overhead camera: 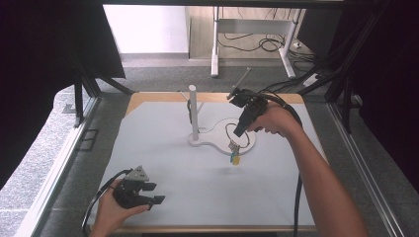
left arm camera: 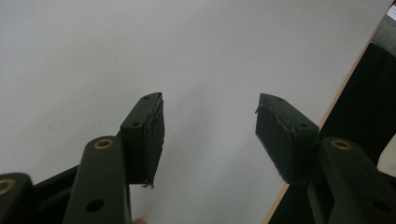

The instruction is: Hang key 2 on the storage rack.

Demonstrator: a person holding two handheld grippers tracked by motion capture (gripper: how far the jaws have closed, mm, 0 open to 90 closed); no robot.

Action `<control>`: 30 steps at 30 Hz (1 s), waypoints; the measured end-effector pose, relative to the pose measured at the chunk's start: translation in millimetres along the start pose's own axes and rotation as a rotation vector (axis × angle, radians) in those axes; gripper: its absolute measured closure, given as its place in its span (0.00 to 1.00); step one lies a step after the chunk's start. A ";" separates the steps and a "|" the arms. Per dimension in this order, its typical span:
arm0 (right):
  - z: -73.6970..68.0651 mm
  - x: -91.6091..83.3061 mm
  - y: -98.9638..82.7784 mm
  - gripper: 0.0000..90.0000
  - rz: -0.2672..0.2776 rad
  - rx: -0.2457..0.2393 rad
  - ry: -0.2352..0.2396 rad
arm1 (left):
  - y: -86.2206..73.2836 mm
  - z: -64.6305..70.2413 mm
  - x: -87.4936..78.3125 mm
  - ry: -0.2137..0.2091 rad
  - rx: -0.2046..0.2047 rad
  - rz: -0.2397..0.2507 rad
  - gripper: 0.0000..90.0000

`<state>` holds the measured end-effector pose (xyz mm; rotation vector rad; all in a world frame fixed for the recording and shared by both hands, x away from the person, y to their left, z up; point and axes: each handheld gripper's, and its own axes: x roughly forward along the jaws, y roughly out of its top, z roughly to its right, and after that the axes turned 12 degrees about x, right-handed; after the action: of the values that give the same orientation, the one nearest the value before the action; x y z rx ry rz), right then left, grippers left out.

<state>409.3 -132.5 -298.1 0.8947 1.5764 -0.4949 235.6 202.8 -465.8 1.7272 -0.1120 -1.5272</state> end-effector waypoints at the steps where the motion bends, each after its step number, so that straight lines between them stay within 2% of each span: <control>1: -0.4 -0.3 2.3 0.96 -0.005 0.006 -0.003 | 0.1 0.1 0.1 -0.001 0.000 0.000 0.47; 12: 5.7 1.1 22.8 0.96 -0.003 0.057 -0.023 | 1.4 0.7 1.4 -0.020 -0.001 0.015 0.47; 20: 8.7 -1.7 39.4 0.96 0.010 0.079 -0.014 | 1.9 0.4 -0.4 -0.035 0.011 0.021 0.47; 30: 15.7 7.3 55.8 0.96 -0.006 0.106 -0.031 | 3.0 1.1 -2.6 -0.039 0.009 0.039 0.47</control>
<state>462.3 -107.9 -299.2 0.9583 1.5361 -0.5990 235.2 201.7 -461.8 1.6932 -0.1720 -1.5342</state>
